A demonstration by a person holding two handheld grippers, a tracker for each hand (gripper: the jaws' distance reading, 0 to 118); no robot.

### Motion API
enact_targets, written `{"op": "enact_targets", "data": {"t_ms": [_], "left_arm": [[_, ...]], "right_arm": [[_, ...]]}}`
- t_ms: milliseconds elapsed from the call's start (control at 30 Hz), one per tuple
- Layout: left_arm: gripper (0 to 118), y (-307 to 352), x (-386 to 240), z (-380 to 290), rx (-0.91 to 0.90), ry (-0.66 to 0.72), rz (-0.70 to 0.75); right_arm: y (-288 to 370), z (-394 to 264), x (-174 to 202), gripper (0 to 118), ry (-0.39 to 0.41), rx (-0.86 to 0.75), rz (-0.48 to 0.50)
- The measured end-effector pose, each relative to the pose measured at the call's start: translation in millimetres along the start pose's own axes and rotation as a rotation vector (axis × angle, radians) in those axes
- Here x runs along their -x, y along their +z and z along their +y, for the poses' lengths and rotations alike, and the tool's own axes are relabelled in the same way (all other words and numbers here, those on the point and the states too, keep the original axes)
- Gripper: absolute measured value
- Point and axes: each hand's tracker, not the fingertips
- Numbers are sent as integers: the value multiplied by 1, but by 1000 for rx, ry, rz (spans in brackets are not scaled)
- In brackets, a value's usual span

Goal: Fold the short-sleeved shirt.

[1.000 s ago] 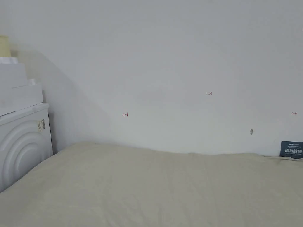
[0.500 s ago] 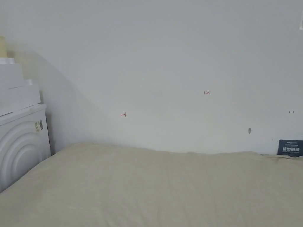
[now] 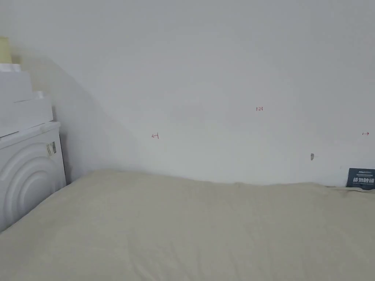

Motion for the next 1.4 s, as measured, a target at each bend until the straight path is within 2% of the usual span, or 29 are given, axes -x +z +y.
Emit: {"op": "enact_targets", "data": {"t_ms": [200, 433, 500, 733, 900, 1033, 1300, 1367, 1400], "left_arm": [[118, -10, -5, 1, 33, -8, -3], [118, -16, -5, 4, 65, -6, -7], [118, -16, -4, 5, 66, -7, -8], [118, -21, -2, 11, 66, -12, -1], [118, -22, -1, 13, 62, -8, -3], [118, -23, -1, 14, 61, -6, -9], [118, -23, -3, 14, 60, -2, -14], [118, -23, -2, 12, 61, -1, -14], [118, -23, -2, 12, 65, 3, -12]], "right_arm": [[-5, 1, 4, 115, 12, 30, 13], [-17, 5, 3, 115, -103, 102, 83], [-22, 6, 3, 115, -123, 141, 97], [-14, 17, 11, 115, -162, 106, 109], [-9, 30, 21, 115, -174, 125, 110], [-7, 34, 29, 115, -137, 101, 158], [-14, 31, 39, 115, -94, 119, 89], [-16, 31, 35, 115, -115, 112, 88], [-17, 31, 35, 115, -135, 111, 48]]}}
